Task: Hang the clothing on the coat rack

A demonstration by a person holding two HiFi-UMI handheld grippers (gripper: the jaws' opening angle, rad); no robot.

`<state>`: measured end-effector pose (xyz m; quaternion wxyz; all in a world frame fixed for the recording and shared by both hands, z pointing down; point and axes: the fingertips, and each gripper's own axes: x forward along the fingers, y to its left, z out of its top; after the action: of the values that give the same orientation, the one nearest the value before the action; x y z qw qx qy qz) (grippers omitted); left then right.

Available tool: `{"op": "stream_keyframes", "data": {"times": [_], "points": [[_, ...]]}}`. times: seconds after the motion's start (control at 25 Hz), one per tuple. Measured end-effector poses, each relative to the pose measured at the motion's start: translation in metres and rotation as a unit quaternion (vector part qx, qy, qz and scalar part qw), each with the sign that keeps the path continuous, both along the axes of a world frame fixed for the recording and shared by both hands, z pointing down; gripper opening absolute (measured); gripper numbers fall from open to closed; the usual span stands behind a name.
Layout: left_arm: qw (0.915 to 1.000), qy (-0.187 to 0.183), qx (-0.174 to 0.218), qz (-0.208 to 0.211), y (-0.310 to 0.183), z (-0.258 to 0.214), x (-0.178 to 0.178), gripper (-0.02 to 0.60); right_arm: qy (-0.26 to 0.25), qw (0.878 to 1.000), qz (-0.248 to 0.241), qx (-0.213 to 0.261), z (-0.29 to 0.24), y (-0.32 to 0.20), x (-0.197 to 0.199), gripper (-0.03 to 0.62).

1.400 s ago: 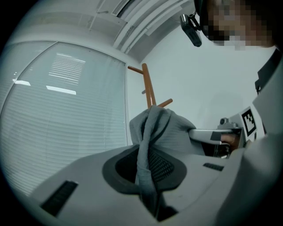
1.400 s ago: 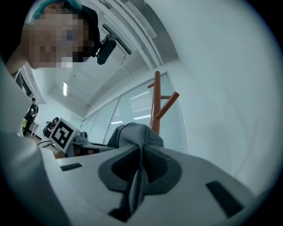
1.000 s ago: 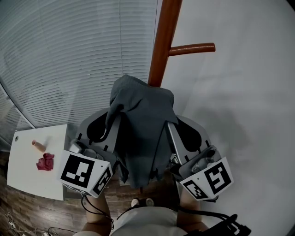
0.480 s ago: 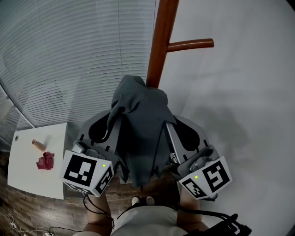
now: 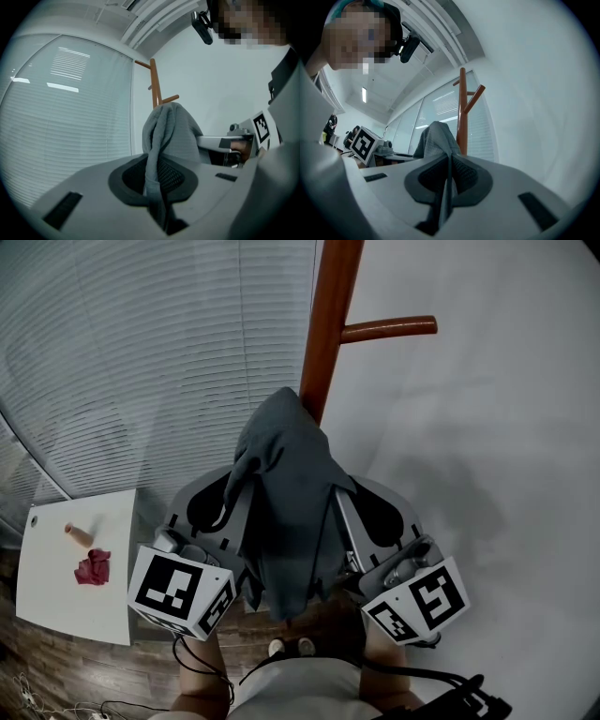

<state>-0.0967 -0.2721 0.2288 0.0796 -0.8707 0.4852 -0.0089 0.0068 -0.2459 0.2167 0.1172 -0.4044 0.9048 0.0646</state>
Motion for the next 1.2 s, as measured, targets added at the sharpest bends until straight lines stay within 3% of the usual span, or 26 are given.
{"op": "stream_keyframes", "data": {"times": [0.76,0.92,1.2], "points": [[0.9988,0.022,-0.001,0.043,0.004,0.006,0.011,0.054,0.013,1.000,-0.019,-0.004,0.006,-0.002,-0.005,0.029],[0.9987,0.018,0.004,0.047,0.004,0.007,0.009,0.083,0.022,0.999,-0.028,-0.003,0.008,-0.004,-0.008,0.031],[0.9973,0.007,0.015,0.072,0.012,0.010,0.019,0.114,0.039,0.998,-0.040,-0.001,0.012,0.000,-0.007,0.115]]}}
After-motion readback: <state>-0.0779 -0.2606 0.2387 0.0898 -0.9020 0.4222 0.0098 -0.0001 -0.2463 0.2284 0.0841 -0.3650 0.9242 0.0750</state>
